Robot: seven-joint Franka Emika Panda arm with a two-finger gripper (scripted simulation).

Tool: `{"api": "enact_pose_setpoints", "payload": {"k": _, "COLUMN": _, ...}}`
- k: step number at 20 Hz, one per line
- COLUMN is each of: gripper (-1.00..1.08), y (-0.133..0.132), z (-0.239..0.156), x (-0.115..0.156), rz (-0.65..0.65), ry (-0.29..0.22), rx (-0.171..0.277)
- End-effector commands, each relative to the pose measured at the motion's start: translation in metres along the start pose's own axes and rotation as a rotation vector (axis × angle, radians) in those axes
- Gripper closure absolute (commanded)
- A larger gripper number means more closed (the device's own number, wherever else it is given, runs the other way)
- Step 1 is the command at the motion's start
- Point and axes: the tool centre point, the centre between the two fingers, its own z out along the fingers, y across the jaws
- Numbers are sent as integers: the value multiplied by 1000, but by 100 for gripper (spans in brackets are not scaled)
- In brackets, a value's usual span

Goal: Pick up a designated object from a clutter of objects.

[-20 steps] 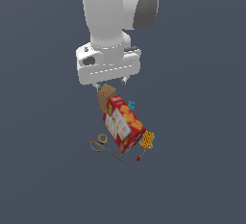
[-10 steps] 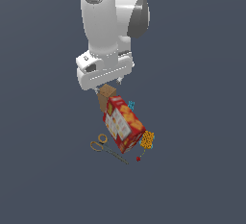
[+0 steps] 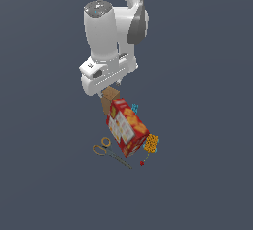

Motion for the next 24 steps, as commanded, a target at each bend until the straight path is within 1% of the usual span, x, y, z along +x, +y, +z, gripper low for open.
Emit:
{"api": "enact_pose_setpoints", "payload": {"k": 1, "gripper": -92, "y": -3, "z": 7, "x": -7, "rz": -52, "ry": -1, "rx": 1}}
{"api": "enact_pose_setpoints", "payload": {"k": 7, "gripper": -92, "y": -10, "z": 19, "x": -20, "rz": -141, "ry": -2, "rx": 4}}
{"api": "enact_pose_setpoints", "payload": {"k": 12, "gripper": -92, "y": -13, "z": 25, "x": -26, "rz": -184, "ry": -2, "rx": 6}}
{"api": "enact_pose_setpoints", "payload": {"k": 20, "gripper": -92, "y": -14, "z": 28, "x": -27, "rz": -194, "ry": -2, "rx": 7}}
{"api": "enact_pose_setpoints", "payload": {"k": 24, "gripper": -92, "y": -15, "z": 36, "x": -28, "rz": -195, "ry": -3, "rx": 7}}
